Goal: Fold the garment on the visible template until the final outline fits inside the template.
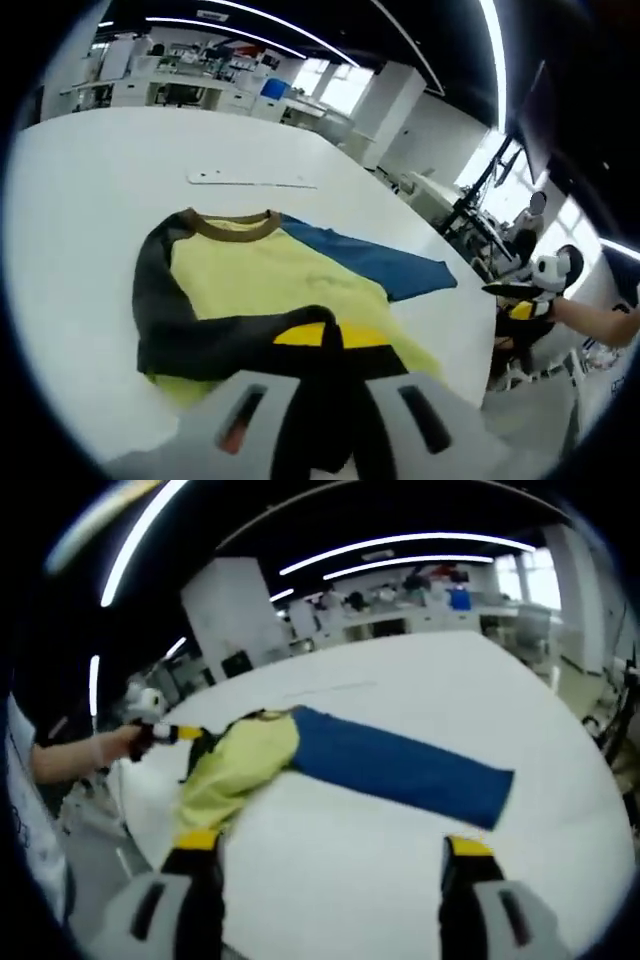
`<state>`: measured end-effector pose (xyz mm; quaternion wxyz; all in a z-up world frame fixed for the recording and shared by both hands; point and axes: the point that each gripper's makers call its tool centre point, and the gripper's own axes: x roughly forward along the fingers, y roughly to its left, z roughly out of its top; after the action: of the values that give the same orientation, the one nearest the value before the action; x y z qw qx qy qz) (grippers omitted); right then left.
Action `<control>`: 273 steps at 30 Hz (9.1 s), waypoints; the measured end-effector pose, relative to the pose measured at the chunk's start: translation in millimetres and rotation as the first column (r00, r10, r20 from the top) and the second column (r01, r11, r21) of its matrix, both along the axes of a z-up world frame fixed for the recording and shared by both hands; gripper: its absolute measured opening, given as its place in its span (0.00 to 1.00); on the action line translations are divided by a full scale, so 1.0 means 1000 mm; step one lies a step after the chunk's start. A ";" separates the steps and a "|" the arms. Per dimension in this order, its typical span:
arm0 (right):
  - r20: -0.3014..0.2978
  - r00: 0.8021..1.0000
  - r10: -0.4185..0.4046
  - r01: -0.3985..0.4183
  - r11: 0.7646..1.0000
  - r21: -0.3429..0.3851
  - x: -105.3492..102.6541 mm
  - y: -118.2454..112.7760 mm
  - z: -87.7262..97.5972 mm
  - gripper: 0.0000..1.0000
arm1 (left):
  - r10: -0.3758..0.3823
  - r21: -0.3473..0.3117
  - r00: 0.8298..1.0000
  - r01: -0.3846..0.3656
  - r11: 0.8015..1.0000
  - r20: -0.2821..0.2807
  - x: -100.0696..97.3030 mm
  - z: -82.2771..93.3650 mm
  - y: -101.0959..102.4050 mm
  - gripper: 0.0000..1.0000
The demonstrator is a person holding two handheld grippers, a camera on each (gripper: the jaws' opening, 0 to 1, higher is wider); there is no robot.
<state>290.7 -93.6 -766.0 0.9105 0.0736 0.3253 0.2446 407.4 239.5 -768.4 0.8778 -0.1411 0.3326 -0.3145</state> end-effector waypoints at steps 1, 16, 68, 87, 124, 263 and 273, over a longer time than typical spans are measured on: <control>-0.001 1.000 -0.001 0.001 1.000 0.001 -0.001 0.000 0.000 0.89 | -0.003 0.000 1.000 0.003 1.000 -0.008 0.001 -0.003 -0.003 0.00; -0.006 1.000 -0.020 0.020 1.000 0.011 -0.003 -0.002 -0.001 0.89 | -0.056 0.057 0.998 0.058 0.997 -0.030 -0.003 -0.025 -0.013 0.00; -0.022 1.000 0.009 -0.008 1.000 0.021 -0.007 0.012 -0.011 0.88 | -0.058 0.077 0.998 0.056 0.995 0.021 -0.054 -0.026 0.052 0.71; -0.025 1.000 -0.005 0.005 1.000 0.027 -0.010 0.012 -0.008 0.86 | 0.005 0.160 0.997 0.007 0.987 -0.074 -0.056 -0.066 0.075 0.36; -0.023 1.000 0.014 -0.013 1.000 0.016 -0.015 0.030 0.004 0.83 | 0.142 0.155 0.990 -0.142 0.978 0.010 -0.072 -0.025 0.153 0.00; 0.025 0.999 0.029 -0.029 1.000 0.002 -0.053 0.133 0.052 0.84 | -0.225 0.099 0.939 0.206 0.974 0.261 -0.113 0.053 0.186 0.78; 0.038 0.978 0.204 -0.201 0.978 -0.056 -0.047 0.148 0.053 0.82 | -0.183 0.138 0.936 0.147 0.979 0.300 -0.142 0.060 0.155 0.79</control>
<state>243.4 54.6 -712.9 0.8893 0.0109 0.3174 0.3290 265.6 394.8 -708.0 0.8962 -0.0111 0.2180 -0.3862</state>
